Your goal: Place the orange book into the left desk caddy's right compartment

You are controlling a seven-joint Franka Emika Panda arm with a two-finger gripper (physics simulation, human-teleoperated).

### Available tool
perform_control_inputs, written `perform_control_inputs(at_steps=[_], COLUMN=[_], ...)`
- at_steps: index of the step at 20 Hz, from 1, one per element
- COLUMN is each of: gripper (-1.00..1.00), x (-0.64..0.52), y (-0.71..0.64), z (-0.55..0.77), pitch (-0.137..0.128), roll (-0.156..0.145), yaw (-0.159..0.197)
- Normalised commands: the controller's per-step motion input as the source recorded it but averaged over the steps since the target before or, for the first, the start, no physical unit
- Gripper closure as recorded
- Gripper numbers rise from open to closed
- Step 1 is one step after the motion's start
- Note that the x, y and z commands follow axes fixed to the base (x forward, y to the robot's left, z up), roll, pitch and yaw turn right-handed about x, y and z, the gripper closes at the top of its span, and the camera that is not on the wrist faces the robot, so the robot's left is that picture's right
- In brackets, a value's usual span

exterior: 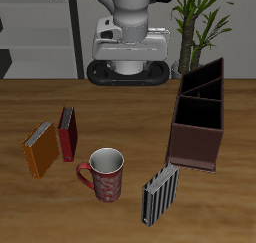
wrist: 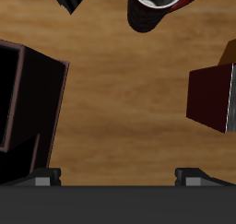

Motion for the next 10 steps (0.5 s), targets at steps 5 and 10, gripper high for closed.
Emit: perform_control_inputs(at_steps=[5, 10], gripper=[-1.0, -1.0], x=[0.22, 0.2], y=[-0.28, -0.32], z=[0.01, 0.02], pitch=[-0.005, -0.002], roll=[-0.017, -0.06], yaw=[0.019, -0.005])
